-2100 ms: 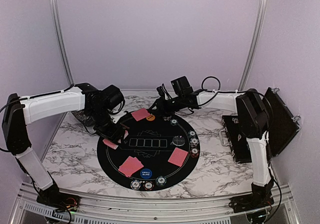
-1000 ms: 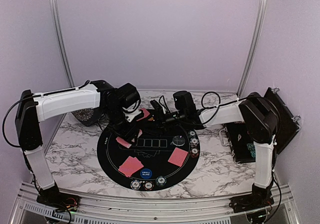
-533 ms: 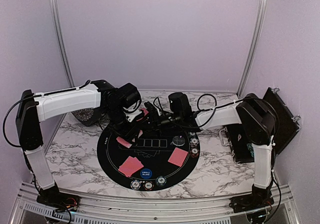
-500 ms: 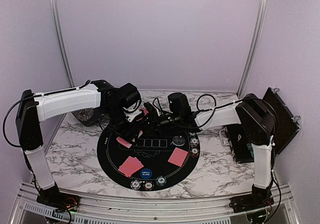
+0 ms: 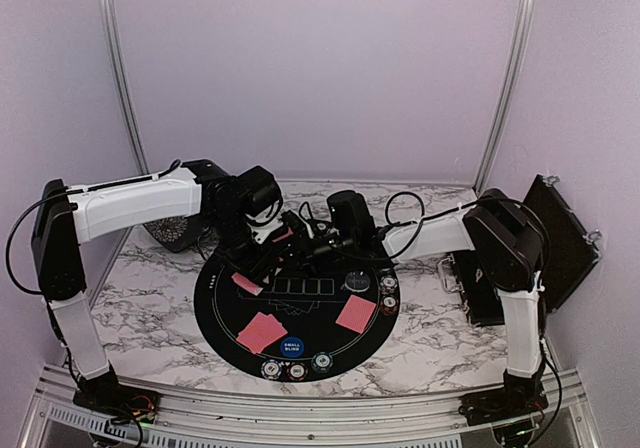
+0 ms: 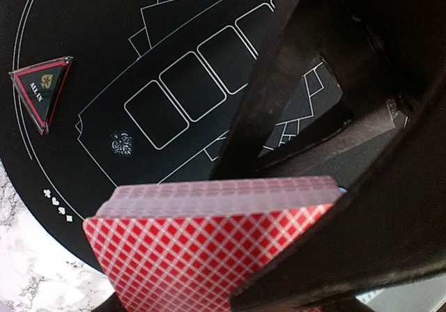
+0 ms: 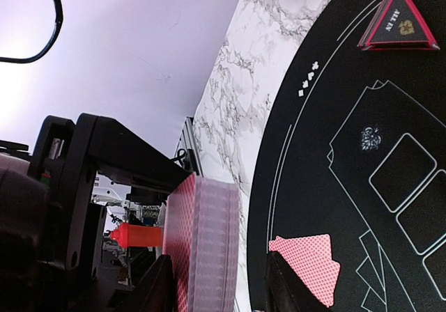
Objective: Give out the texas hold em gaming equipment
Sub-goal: Distribute the poker card.
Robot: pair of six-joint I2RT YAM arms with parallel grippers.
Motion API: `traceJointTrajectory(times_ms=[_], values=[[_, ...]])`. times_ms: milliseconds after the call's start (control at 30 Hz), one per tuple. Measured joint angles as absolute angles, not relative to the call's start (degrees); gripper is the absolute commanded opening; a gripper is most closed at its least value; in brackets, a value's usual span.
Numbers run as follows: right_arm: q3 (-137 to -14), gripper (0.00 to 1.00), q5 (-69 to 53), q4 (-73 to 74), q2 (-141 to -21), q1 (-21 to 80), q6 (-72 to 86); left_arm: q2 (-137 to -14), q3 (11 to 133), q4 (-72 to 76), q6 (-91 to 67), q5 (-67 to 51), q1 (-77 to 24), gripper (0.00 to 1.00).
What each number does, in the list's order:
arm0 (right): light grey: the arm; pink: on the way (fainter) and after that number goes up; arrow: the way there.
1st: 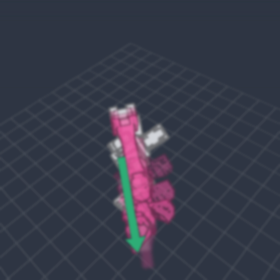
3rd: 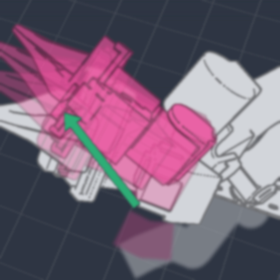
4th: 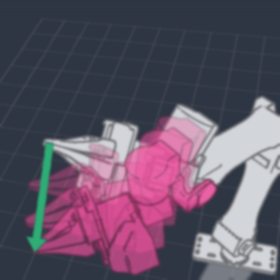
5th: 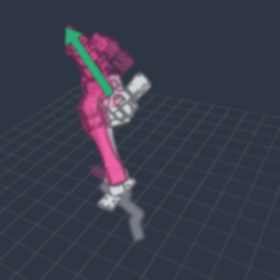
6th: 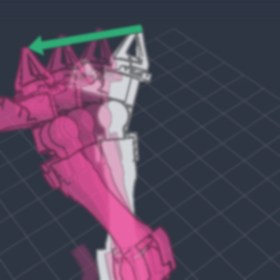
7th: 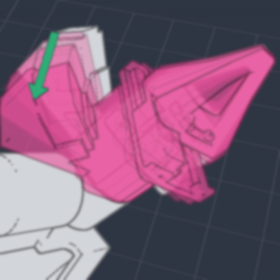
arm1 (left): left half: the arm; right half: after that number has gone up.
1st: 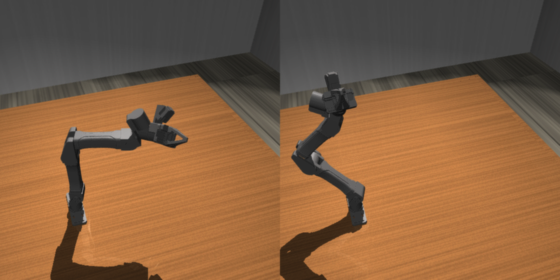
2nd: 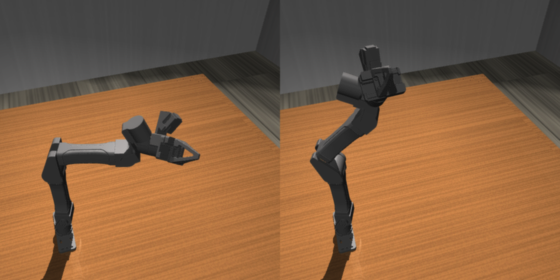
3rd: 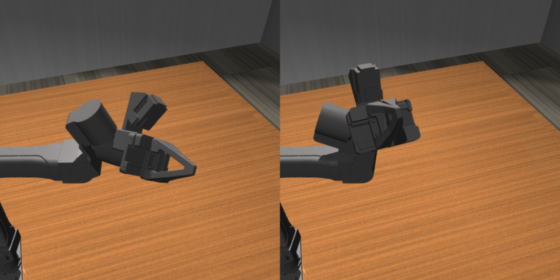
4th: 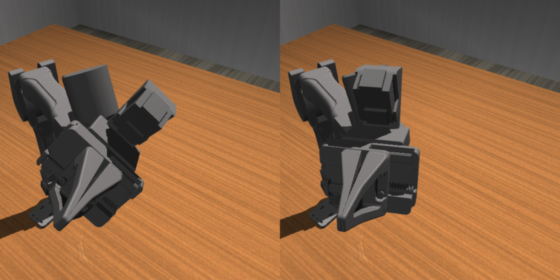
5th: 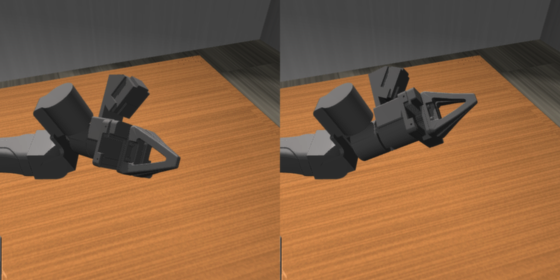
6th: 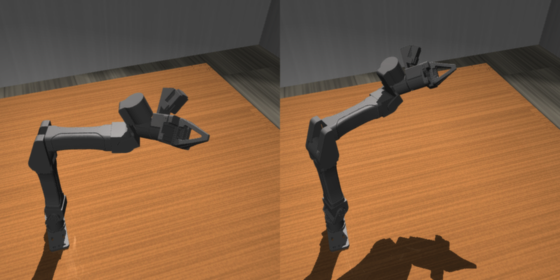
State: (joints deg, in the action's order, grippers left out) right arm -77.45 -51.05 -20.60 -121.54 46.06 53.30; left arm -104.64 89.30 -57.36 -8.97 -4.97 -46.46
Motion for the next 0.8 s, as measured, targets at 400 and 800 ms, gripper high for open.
traceJointTrajectory(times_ms=[400, 800], values=[[-77.76, 0.41, -48.95, -19.16, -121.1, 45.63, 51.35, -104.64, 89.3, -57.34, -8.93, -4.64, -46.46, 0.57], [-76.88, 0.41, -47.81, -19.27, -120.2, 44.45, 51.42, -104.64, 89.19, -57.67, -8.93, -4.49, -46.46, 0.57]])
